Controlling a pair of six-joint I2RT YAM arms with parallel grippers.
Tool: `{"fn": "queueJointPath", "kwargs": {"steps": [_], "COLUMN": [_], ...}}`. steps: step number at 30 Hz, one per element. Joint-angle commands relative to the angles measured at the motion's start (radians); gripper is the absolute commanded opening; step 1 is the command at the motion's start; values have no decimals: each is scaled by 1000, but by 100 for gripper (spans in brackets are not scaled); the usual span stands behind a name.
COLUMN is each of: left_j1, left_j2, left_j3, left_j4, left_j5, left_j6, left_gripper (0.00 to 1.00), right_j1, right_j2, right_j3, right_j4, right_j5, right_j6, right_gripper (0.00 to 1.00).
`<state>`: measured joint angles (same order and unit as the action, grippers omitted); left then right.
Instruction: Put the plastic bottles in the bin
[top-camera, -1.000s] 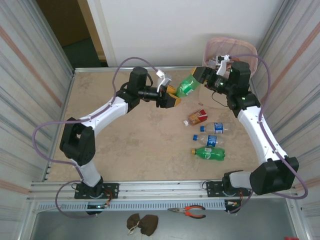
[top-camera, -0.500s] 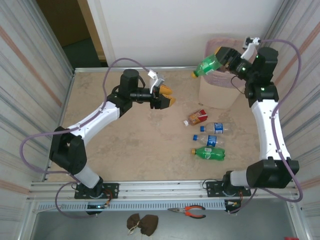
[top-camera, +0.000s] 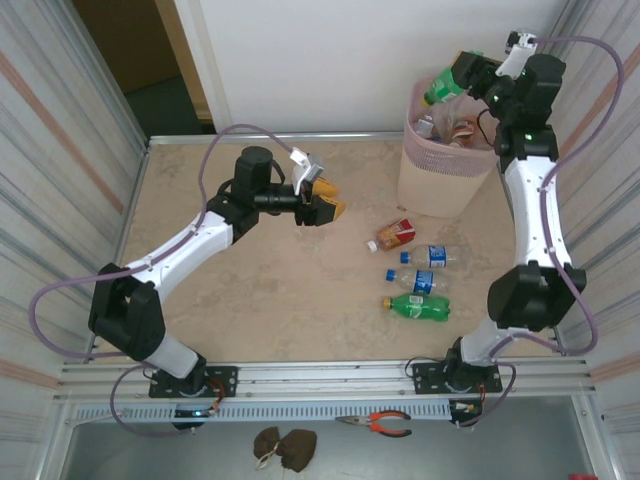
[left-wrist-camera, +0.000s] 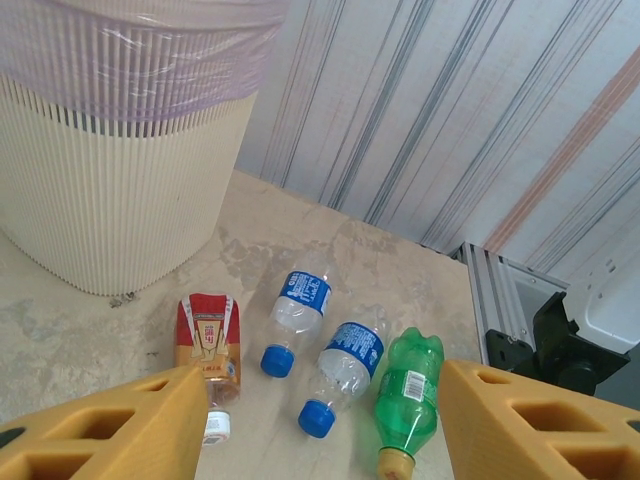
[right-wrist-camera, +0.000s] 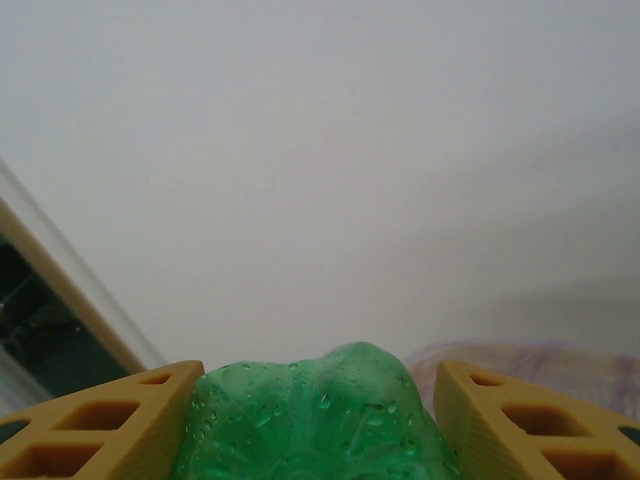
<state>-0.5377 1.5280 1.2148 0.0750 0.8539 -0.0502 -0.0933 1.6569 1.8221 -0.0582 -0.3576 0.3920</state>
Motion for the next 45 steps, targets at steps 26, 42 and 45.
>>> {"fn": "queueJointPath", "kwargs": {"steps": [26,42,45], "left_j1": [3,3,2], "left_j2": [-64,-117,-125], "left_j3": [-47,-79,-87], "left_j4": [-39,-31,-25], "left_j5": [-52,-63,-62], "left_j6": [-4,17,16], "left_gripper": [62,62,62], "right_j1": [93,73,75], "right_j2": [444,293,299], "right_j3": [200,259,264], "right_j4": [17,-43,-59], "right_j5": [66,40,22], "right_j6": [-484,-382,-373], "right_gripper": [54,64,56]}}
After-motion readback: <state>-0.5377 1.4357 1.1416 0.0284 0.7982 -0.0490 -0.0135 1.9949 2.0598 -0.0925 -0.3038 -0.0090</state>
